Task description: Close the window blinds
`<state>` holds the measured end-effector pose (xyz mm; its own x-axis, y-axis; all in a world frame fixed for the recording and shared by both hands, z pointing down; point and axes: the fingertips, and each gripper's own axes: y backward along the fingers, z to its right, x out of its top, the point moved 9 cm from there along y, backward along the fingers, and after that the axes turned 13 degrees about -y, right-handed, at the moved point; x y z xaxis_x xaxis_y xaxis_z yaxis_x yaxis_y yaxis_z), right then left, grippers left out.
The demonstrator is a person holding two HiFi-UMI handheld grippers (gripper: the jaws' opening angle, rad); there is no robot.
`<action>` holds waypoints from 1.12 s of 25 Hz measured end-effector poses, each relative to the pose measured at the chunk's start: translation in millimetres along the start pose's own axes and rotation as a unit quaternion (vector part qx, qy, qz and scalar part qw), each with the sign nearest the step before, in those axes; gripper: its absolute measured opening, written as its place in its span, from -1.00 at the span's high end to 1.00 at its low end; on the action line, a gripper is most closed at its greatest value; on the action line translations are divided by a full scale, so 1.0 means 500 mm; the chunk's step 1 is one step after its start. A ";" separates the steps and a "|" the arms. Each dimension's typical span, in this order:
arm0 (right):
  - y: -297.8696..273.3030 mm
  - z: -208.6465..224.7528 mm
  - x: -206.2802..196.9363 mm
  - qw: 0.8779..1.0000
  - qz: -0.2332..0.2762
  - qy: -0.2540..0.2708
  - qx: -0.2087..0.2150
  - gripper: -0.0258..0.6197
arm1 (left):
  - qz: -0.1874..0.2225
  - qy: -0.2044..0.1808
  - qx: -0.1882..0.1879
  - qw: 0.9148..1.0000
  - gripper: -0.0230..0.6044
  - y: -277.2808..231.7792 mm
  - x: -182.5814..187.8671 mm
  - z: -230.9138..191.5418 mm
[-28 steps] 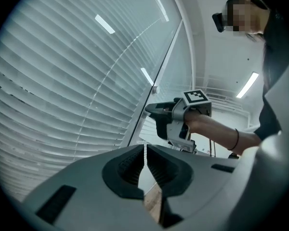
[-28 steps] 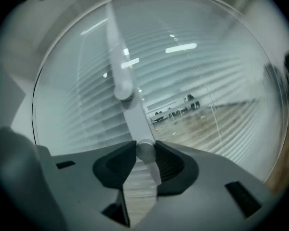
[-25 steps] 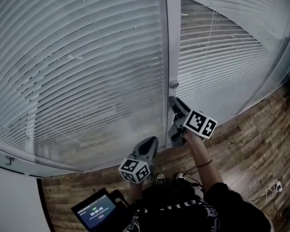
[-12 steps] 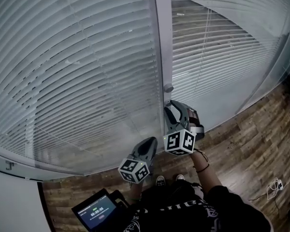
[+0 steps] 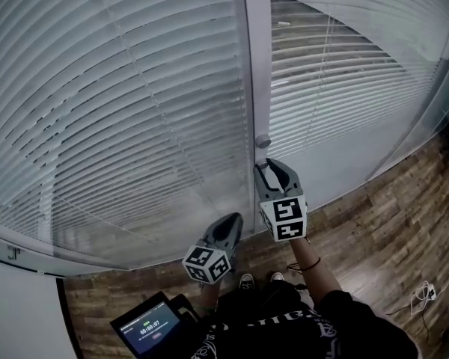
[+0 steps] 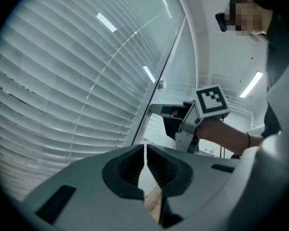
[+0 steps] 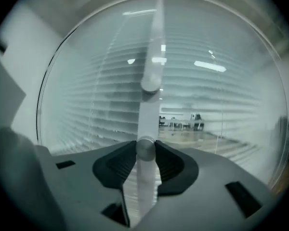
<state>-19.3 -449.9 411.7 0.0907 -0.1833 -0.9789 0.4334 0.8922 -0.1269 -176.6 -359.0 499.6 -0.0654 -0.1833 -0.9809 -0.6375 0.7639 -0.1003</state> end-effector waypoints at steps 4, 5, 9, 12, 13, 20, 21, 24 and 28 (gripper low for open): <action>-0.004 0.034 -0.010 0.945 0.010 -0.320 0.061 0.50 | -0.001 0.004 0.009 1.000 0.91 -0.003 -0.002 -0.010; -0.004 0.040 -0.012 0.928 0.009 -0.365 0.070 0.50 | 0.000 0.005 0.010 1.000 0.91 -0.005 -0.002 -0.011; -0.003 0.041 -0.008 0.933 -0.001 -0.350 0.084 0.50 | 0.000 0.008 0.011 1.000 0.91 -0.009 0.000 -0.012; 0.001 0.012 0.005 0.996 -0.017 -0.082 0.035 0.50 | -0.002 0.008 0.010 1.000 0.91 -0.014 0.000 -0.013; 0.006 0.000 0.008 0.999 -0.024 0.022 0.012 0.49 | -0.002 0.009 0.010 1.000 0.91 -0.017 -0.001 -0.012; 0.006 -0.053 -0.006 0.903 -0.031 0.424 -0.062 0.50 | -0.002 0.012 0.015 1.000 0.91 -0.031 -0.007 -0.009; 0.008 -0.053 -0.003 0.906 -0.030 0.418 -0.059 0.50 | -0.002 0.013 0.015 1.000 0.91 -0.030 -0.005 -0.007; 0.009 -0.039 0.010 0.953 -0.017 0.301 -0.033 0.50 | -0.003 0.013 0.017 1.000 0.91 -0.028 -0.002 -0.007; 0.005 0.018 0.009 0.995 -0.002 -0.091 0.031 0.50 | -0.003 0.015 0.017 1.000 0.91 -0.032 -0.005 -0.005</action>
<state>-9.9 -452.1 408.4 0.2472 -0.2628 -0.9326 0.4873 0.8657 -0.1148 -168.1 -372.0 504.2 -0.0843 -0.2055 -0.9750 -0.6116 0.7832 -0.1121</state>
